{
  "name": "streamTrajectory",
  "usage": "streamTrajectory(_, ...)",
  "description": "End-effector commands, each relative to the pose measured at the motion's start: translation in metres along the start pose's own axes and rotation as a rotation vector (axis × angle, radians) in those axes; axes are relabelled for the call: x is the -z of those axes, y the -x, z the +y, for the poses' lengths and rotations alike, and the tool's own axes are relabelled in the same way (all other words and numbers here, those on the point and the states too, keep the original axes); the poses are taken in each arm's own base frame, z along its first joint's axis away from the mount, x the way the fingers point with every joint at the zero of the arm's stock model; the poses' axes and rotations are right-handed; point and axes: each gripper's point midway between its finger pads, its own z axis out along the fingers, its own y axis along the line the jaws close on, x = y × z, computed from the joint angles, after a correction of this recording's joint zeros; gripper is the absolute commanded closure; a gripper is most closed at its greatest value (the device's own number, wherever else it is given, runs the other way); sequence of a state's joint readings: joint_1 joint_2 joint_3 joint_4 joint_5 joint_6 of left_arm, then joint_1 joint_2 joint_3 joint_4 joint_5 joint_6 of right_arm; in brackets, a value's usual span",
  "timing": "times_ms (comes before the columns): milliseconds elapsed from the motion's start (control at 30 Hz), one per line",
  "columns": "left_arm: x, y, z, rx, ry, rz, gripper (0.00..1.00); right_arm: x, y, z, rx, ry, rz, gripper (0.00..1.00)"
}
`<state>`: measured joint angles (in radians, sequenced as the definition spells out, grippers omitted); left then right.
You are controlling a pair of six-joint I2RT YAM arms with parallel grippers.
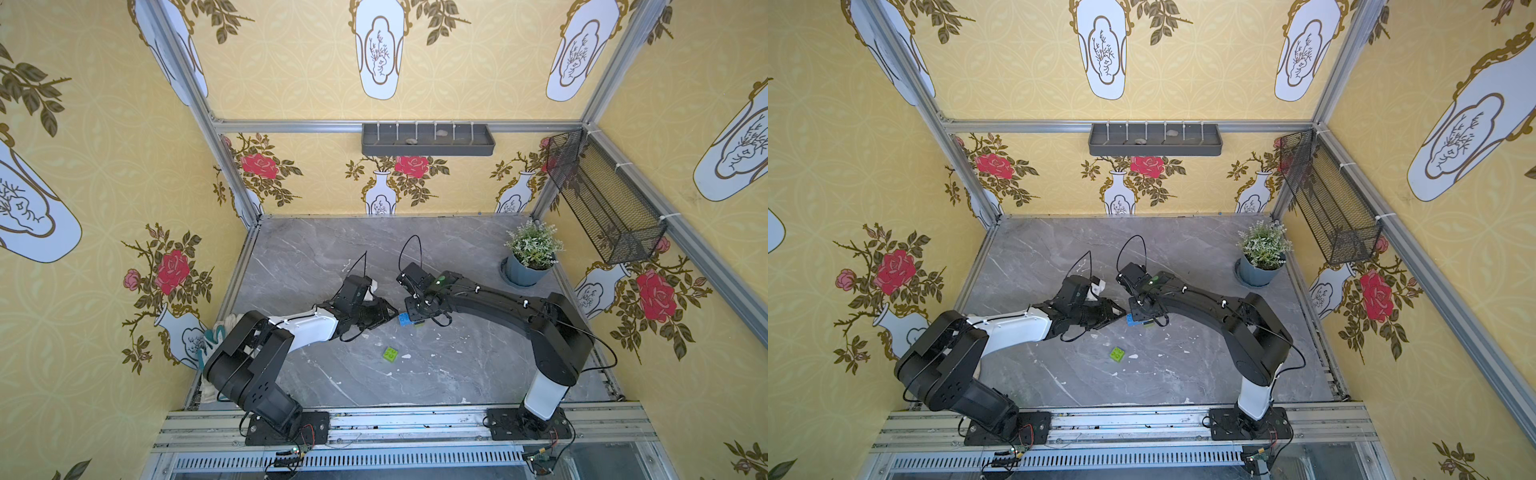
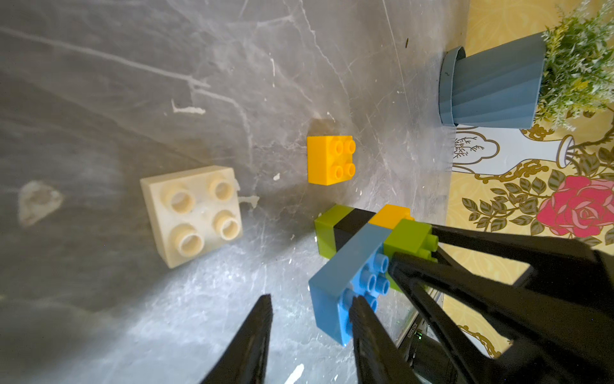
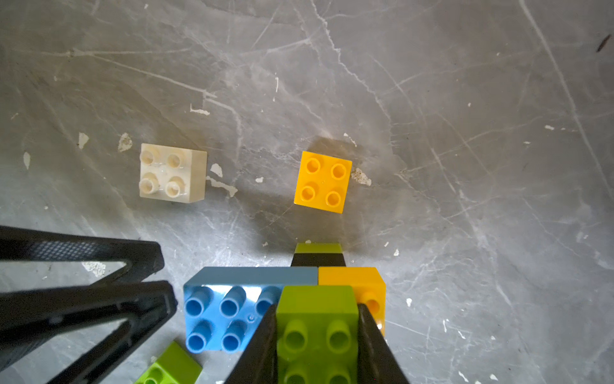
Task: Assemble the number 4 with lego
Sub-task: Assemble the lego brick with the lego brick.
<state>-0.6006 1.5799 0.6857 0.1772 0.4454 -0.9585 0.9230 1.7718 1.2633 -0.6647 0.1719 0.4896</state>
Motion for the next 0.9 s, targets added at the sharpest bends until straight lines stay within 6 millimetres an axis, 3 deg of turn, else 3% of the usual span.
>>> streamTrajectory(0, -0.002, 0.001, -0.002, -0.017, -0.013, -0.002, 0.58, -0.011, -0.029, -0.014, 0.025, -0.064, 0.091, 0.83)
streamTrajectory(267, -0.002, 0.001, -0.004, -0.019, -0.018, 0.003, 0.58, -0.021, -0.051, -0.021, 0.028, -0.094, 0.124, 0.83)
streamTrajectory(600, -0.006, 0.001, -0.008, -0.019, -0.029, 0.010, 0.58, -0.004, -0.020, -0.013, 0.005, -0.049, 0.060, 0.66)
streamTrajectory(867, -0.004, 0.005, -0.016, -0.031, -0.046, 0.004, 0.58, 0.002, -0.011, -0.011, -0.019, -0.018, 0.039, 0.55)
